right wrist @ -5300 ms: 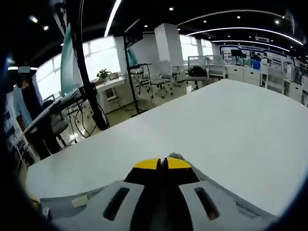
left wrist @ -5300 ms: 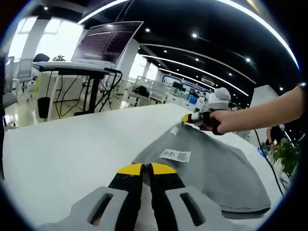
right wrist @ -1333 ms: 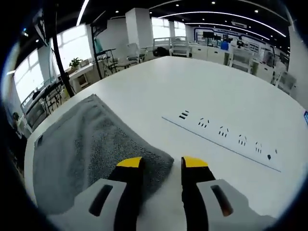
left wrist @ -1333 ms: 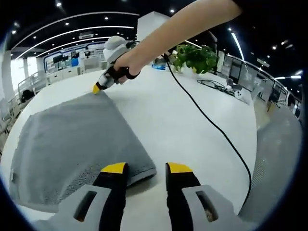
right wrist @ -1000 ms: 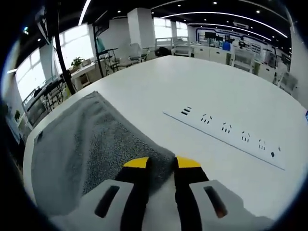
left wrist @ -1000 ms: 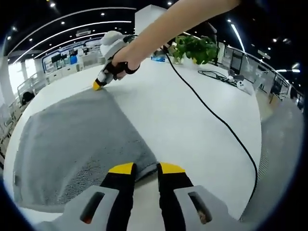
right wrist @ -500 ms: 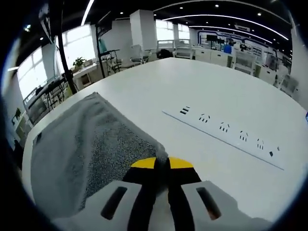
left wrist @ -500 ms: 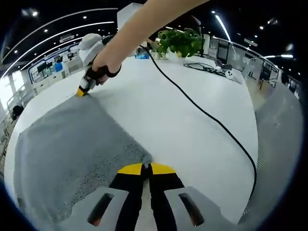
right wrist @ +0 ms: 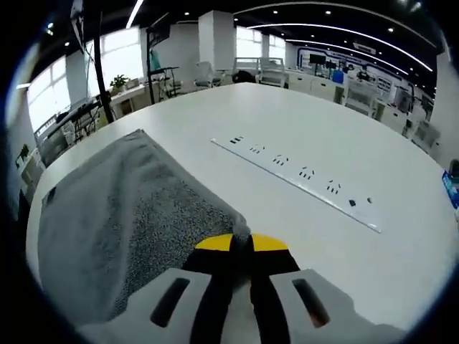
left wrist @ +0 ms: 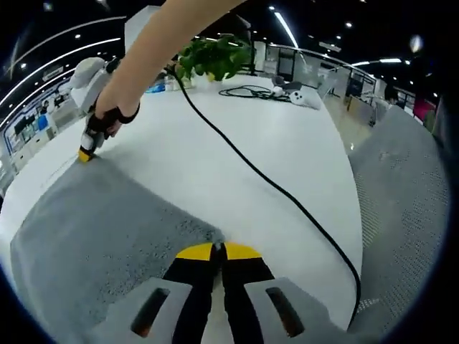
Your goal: Fold the towel on the table until its edges align and the towel forms a compact rectangular stack.
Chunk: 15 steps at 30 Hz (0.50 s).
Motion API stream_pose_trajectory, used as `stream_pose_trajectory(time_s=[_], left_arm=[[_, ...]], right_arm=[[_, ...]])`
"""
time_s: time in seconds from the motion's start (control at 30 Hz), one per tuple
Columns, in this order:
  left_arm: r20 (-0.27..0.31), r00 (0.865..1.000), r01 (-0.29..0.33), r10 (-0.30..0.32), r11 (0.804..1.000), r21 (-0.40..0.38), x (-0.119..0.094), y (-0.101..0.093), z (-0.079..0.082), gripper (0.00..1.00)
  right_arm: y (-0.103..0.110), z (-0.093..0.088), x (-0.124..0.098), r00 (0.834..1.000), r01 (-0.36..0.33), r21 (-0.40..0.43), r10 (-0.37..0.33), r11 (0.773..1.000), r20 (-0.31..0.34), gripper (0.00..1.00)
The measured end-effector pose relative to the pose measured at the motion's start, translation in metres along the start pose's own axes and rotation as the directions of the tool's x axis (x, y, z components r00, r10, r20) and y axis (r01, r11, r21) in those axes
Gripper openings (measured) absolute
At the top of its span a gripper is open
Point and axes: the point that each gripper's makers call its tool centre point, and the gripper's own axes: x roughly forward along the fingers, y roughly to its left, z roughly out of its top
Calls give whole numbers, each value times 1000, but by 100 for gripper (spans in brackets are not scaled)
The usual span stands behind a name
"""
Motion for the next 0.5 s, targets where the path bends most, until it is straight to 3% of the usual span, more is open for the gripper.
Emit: stream_pose_trajectory(time_s=[0.17,0.3,0.5], left_arm=[[5,998,67,-67,996,60,20,-22,22,3],[-9,993,116,-116,986,119,34,-36,35,3],[-21,988,154,-153,969,194,52,-56,54,3]], right_arm=[[-22,-17,-19,1000,11,19,-11,1000,-11,5],[-34,-29,-34,1000,18,-32,-19,999,-23,5],[-55,-46,-54,999,35,-7,-35,999,-20,5]])
